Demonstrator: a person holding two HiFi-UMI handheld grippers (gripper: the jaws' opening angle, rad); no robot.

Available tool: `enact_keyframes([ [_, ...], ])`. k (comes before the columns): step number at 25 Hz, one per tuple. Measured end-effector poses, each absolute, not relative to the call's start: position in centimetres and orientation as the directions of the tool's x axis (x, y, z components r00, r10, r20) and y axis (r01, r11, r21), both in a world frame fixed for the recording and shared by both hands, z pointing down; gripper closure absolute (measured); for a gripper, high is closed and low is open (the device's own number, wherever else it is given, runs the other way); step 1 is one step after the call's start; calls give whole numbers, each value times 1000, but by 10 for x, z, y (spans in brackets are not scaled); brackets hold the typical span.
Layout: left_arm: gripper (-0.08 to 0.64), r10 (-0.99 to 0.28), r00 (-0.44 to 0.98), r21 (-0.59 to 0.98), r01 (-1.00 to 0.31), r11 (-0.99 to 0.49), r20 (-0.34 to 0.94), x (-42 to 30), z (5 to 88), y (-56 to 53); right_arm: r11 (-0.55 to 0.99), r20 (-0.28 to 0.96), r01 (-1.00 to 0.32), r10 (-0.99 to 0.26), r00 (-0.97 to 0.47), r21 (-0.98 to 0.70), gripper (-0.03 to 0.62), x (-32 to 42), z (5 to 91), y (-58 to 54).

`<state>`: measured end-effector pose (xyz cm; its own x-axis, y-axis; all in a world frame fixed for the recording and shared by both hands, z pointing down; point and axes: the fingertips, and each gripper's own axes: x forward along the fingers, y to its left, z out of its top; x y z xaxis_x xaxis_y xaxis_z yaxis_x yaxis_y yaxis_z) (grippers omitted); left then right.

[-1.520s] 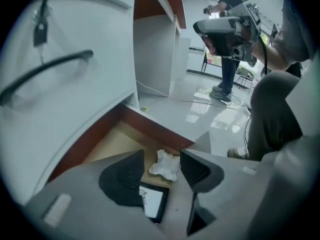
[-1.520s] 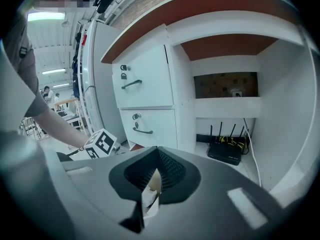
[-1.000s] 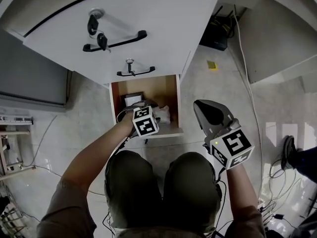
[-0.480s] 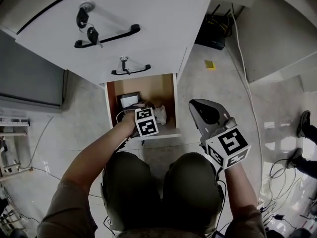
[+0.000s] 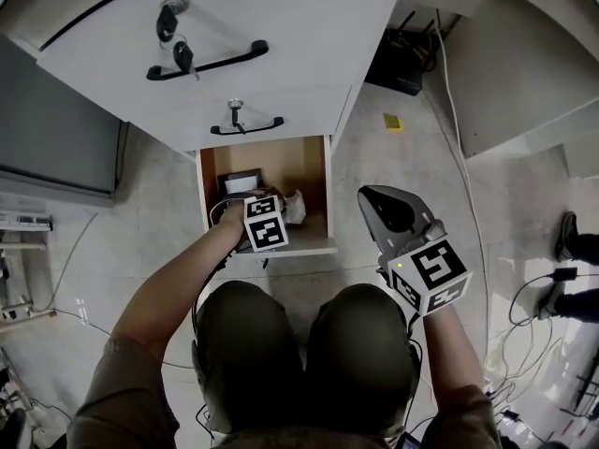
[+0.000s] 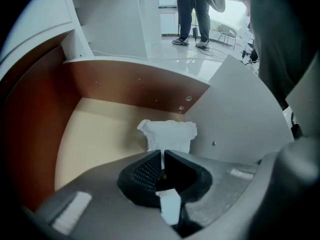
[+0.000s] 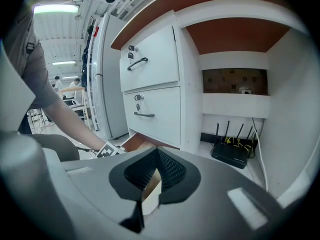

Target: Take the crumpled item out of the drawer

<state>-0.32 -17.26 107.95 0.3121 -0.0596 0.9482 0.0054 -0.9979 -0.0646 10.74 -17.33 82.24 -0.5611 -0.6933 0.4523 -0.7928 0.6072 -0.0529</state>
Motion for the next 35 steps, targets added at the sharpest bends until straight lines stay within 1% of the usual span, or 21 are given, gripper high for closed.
enact_keyframes([
  [5,540,-85,376,-79,-33,-996,923,-15,1037,-175,614,455,-787,-684,-570,-62,565,105,802,-169],
  [9,540,-121,415,-91,-92,-992,901,-28,997,-169,624,471,-777,-663,-582,-83,565,96,780,-162],
  [13,540,-161,451,-117,-125,-985,878,-39,951,-163,633,491,-770,-646,-584,-81,565,91,740,-154],
  [15,541,-185,478,-118,-166,-979,859,-43,923,-161,631,507,-772,-640,-578,-83,565,94,717,-149],
  [17,541,-204,495,-115,-205,-972,845,-48,892,-159,631,514,-770,-632,-580,-94,565,95,692,-145],
  [20,540,-200,503,-86,-240,-967,841,-54,842,-152,657,488,-750,-631,-603,-76,565,93,642,-140],
  [22,540,-208,524,-62,-284,-957,826,-57,806,-148,656,495,-748,-620,-608,-96,565,93,615,-133],
  [25,541,-254,563,-41,-364,-931,787,-64,747,-143,634,526,-759,-599,-604,-149,565,91,576,-117],
  [28,541,-297,578,-26,-429,-903,760,-74,685,-138,631,518,-754,-590,-619,-182,565,83,521,-105],
  [35,541,-360,603,14,-525,-851,712,-89,565,-117,568,507,-792,-625,-593,-224,565,75,419,-85],
])
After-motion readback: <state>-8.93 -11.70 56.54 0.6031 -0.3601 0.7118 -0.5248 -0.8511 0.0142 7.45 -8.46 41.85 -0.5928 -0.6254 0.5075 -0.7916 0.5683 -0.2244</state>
